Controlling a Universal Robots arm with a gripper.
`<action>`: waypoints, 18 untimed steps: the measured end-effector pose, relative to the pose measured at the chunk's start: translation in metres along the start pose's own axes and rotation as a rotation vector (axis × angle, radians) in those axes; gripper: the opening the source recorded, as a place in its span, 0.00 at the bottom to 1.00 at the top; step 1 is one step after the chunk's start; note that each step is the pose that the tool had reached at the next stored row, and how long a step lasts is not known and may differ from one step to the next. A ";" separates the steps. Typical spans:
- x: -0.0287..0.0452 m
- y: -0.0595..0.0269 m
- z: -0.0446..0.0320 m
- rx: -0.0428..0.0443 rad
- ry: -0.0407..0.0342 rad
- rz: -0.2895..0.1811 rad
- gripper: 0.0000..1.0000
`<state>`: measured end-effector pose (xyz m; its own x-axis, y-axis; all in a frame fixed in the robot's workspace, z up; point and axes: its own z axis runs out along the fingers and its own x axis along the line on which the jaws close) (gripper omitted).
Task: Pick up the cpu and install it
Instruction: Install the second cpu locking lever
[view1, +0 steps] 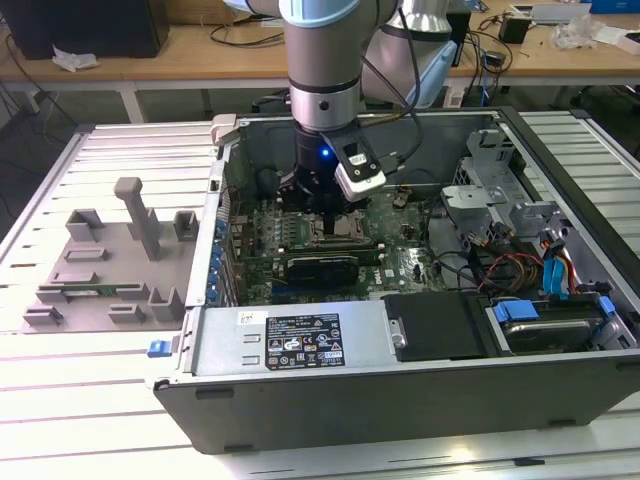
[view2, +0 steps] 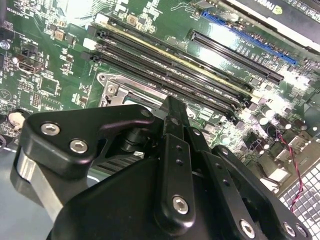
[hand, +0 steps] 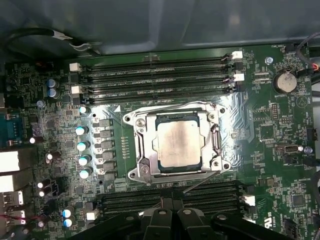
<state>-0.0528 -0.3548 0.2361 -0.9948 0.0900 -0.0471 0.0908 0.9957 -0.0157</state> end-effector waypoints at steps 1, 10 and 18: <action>0.0000 0.0000 0.0000 0.0000 0.0000 0.000 0.11; 0.0108 -0.0012 0.0054 -0.0035 -0.0004 0.000 0.11; 0.0152 -0.0056 0.0114 -0.0168 0.0003 0.001 0.11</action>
<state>-0.0679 -0.3593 0.2241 -0.9948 0.0907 -0.0467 0.0907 0.9959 0.0011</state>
